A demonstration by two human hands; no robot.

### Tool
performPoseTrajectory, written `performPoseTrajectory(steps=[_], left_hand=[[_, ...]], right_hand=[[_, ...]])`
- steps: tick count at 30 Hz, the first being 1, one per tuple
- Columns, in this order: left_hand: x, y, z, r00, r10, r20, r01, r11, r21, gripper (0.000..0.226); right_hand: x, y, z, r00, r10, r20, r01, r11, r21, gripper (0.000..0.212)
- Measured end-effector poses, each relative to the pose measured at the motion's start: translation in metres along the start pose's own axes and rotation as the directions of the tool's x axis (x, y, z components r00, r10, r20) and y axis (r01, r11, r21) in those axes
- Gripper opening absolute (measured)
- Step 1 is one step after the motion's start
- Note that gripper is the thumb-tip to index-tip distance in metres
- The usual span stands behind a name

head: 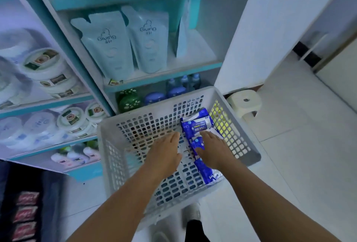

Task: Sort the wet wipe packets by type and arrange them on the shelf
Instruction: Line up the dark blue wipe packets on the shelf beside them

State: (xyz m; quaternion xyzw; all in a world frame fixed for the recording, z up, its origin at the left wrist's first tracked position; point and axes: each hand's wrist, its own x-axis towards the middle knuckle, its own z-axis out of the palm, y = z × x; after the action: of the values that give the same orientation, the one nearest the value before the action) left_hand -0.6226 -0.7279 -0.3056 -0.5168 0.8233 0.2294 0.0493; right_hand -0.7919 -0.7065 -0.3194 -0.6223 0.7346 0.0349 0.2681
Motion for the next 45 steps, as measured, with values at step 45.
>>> performPoseTrajectory(steps=[45], left_hand=[[0.213, -0.07, 0.156, 0.967, -0.245, 0.069, 0.253, 0.891, -0.378, 0.045]], right_hand=[[0.166, 0.094, 0.121, 0.999, 0.052, -0.016, -0.054, 0.983, -0.177, 0.069]])
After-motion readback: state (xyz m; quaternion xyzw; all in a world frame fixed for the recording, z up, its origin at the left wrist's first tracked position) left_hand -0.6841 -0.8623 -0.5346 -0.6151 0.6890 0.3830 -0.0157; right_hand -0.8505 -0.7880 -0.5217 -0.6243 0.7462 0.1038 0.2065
